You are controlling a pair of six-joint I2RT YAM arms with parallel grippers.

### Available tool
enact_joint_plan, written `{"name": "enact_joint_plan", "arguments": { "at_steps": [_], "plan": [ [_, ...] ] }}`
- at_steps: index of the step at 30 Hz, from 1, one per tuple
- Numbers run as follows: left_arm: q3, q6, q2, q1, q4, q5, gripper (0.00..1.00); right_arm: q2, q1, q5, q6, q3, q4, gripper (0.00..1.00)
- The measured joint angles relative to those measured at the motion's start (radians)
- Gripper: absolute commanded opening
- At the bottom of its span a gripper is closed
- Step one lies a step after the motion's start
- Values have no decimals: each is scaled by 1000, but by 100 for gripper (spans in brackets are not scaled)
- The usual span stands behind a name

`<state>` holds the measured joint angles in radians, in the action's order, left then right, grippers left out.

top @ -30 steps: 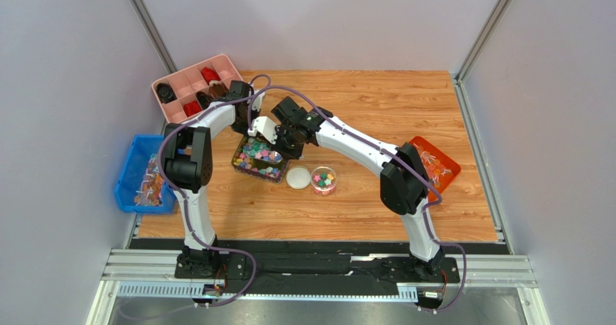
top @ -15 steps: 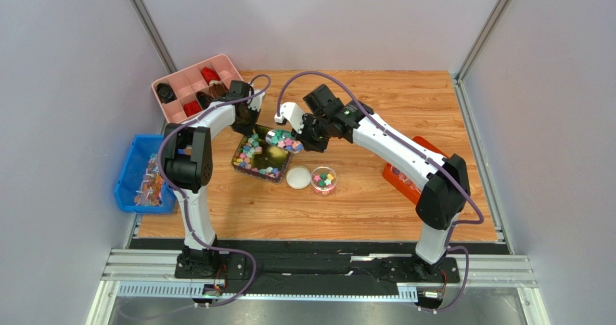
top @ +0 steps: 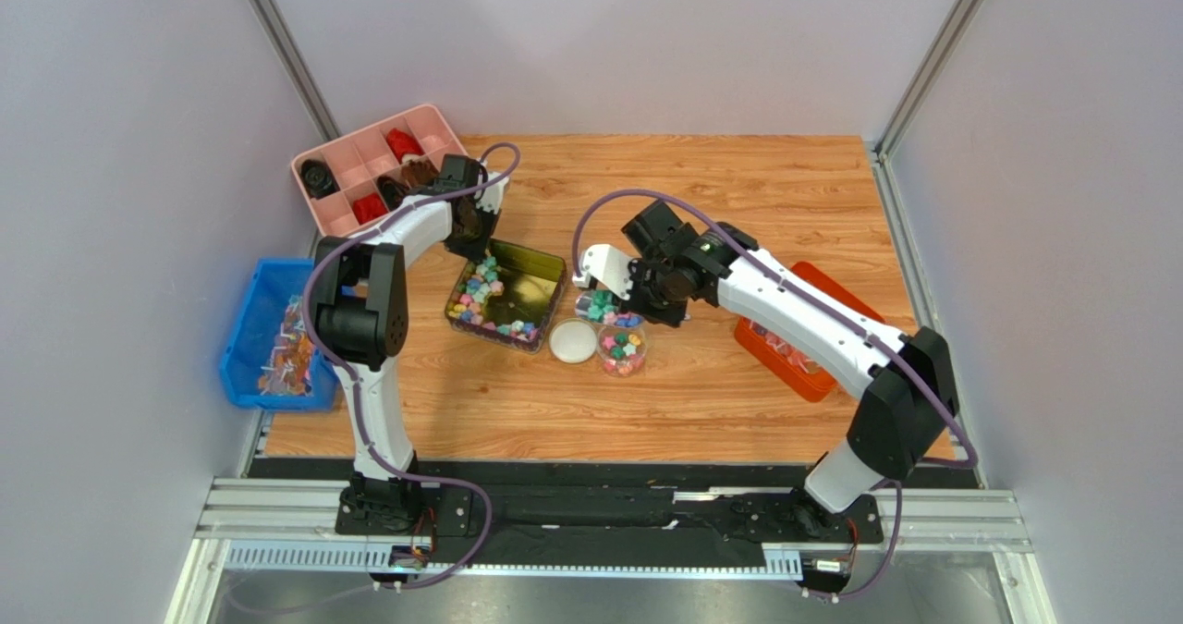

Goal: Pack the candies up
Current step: Place the fake candies in the packing bottle.

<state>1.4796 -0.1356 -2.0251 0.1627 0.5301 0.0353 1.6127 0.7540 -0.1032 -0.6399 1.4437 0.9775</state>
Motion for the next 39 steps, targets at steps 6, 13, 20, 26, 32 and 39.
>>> {"name": "enact_joint_plan", "arguments": {
  "at_steps": [6, 13, 20, 26, 32, 39],
  "plan": [
    [0, 0, 0, -1, 0, 0, 0, -86, -6, 66, -45, -57, 87, 0],
    [0, 0, 0, -1, 0, -1, 0, -94, -6, 146, -72, -75, 169, 0],
    [0, 0, 0, -2, 0, -1, 0, -81, 16, 217, -92, -75, 222, 0],
    [0, 0, 0, -6, 0, -1, 0, -48, 55, 264, -101, -75, 246, 0],
    [0, 0, 0, -7, 0, -3, 0, -17, 80, 310, -110, -63, 261, 0],
    [0, 0, 0, -8, 0, -3, 0, 10, 90, 350, -118, -43, 264, 0]
  ]
}}
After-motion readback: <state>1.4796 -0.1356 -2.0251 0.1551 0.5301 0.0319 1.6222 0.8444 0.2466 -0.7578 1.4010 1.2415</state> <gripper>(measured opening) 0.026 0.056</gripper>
